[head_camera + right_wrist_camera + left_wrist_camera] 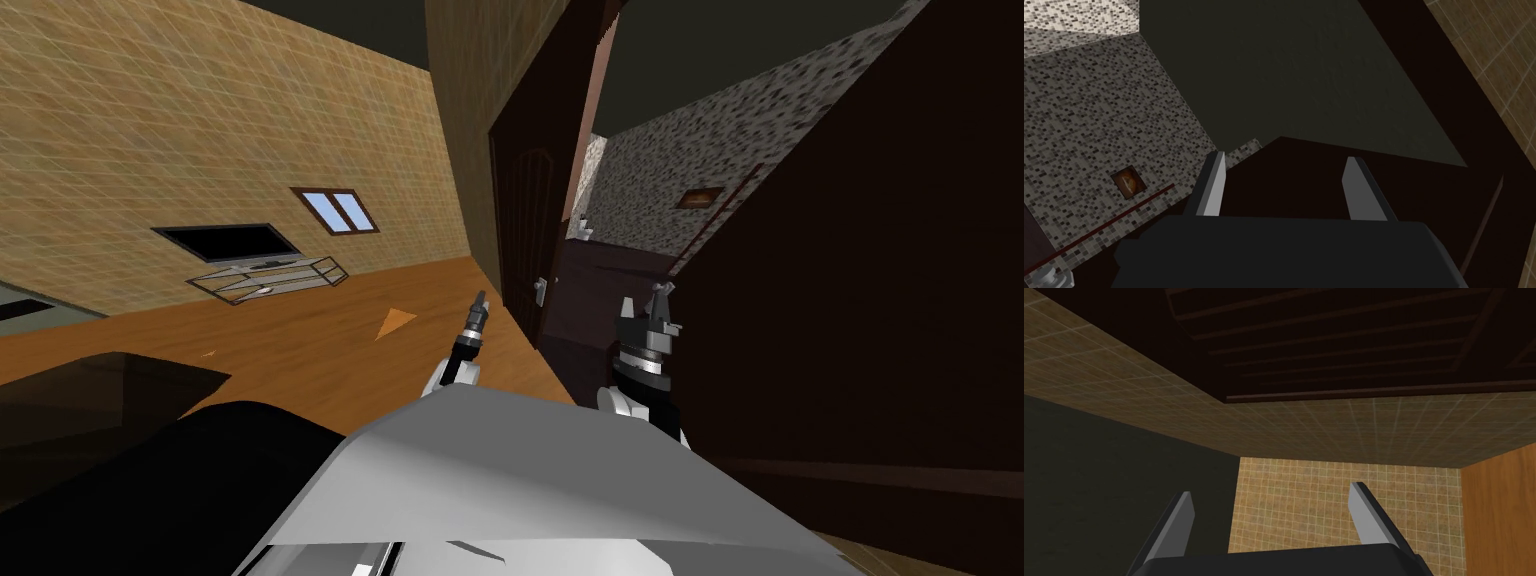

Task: Push the door open

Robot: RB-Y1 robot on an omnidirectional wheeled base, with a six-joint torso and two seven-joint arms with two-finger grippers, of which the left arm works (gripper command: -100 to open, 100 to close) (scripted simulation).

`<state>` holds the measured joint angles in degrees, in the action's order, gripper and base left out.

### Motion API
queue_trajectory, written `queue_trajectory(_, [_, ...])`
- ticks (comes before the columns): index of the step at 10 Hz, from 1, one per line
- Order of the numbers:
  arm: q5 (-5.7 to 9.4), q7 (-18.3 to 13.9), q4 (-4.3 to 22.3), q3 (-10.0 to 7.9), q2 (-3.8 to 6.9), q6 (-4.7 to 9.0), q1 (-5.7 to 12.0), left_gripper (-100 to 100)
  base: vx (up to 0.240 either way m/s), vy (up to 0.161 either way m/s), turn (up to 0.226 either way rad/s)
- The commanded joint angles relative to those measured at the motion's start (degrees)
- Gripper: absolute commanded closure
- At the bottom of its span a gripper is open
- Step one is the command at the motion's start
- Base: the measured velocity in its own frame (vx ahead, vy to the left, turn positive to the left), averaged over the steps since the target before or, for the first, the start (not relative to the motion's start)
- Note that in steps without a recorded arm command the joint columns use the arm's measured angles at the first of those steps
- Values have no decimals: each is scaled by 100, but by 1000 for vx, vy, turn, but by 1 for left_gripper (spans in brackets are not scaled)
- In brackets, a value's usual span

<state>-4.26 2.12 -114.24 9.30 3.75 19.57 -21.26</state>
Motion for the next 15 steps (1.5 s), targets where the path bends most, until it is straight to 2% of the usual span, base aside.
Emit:
queue_trajectory(1, [9,-60,233,185,41,-28,114,-100,133,77,-186])
queue_trajectory(3, [23,-114,433,306,76,-48,225,-100,116,95,-129])
queue_trajectory(4, [38,-168,634,427,111,-68,337,-100,122,85,-216])
queue_trajectory(9, [76,-306,1148,738,184,-121,623,-100,86,92,-125])
queue_trajectory(13, [129,-497,1858,1167,265,-193,1016,-100,122,122,-194])
queue_trajectory(15, [143,-548,2048,1281,283,-212,1122,-100,101,138,-138])
